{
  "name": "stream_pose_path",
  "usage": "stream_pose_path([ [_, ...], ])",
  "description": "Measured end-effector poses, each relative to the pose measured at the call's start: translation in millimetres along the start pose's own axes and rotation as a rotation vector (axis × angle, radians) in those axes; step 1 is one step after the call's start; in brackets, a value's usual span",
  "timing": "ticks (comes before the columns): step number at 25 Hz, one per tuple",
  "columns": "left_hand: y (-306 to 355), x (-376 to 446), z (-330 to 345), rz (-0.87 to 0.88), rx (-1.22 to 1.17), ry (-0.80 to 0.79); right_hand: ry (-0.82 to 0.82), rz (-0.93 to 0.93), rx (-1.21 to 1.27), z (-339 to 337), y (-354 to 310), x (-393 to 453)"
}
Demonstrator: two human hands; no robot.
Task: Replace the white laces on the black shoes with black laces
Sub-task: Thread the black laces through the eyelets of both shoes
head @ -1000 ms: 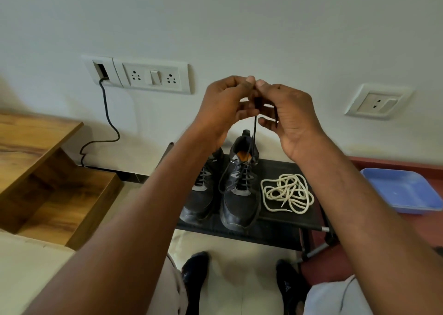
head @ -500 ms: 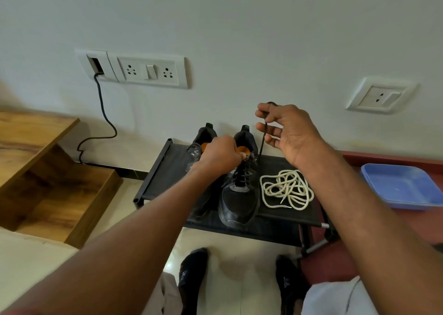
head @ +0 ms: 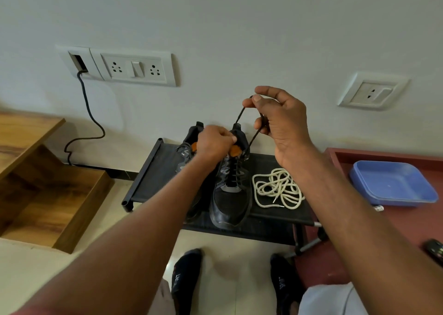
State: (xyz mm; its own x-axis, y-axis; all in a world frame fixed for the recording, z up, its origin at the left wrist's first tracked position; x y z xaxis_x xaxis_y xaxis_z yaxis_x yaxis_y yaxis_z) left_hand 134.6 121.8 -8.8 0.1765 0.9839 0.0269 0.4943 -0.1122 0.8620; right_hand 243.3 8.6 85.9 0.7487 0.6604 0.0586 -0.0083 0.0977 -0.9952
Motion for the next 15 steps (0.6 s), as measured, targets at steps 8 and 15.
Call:
stream_pose_path([
  [8,86.8,-18.7,-79.0,0.234,-0.528,0.107,0.048,-0.086,0.115,12.8,-21.4,1.2],
  [15,119.2,-34.4,-101.6,0.325,-0.653,0.148,0.086,-0.171,0.211,21.6,-50.7,-5.5],
])
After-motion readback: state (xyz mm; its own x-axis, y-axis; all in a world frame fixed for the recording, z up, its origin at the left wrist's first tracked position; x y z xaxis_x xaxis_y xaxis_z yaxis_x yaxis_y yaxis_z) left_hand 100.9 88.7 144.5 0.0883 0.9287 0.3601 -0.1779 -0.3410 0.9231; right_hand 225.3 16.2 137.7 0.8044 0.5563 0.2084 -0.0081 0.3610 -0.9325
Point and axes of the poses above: each hand's wrist, its own x-axis towards the middle knuckle, its own z-axis out of the palm, y = z × x, the point moved 1 cm from there along x, towards the middle knuckle, and after that the axes turned 11 degrees about y, right-handed, at the moved point
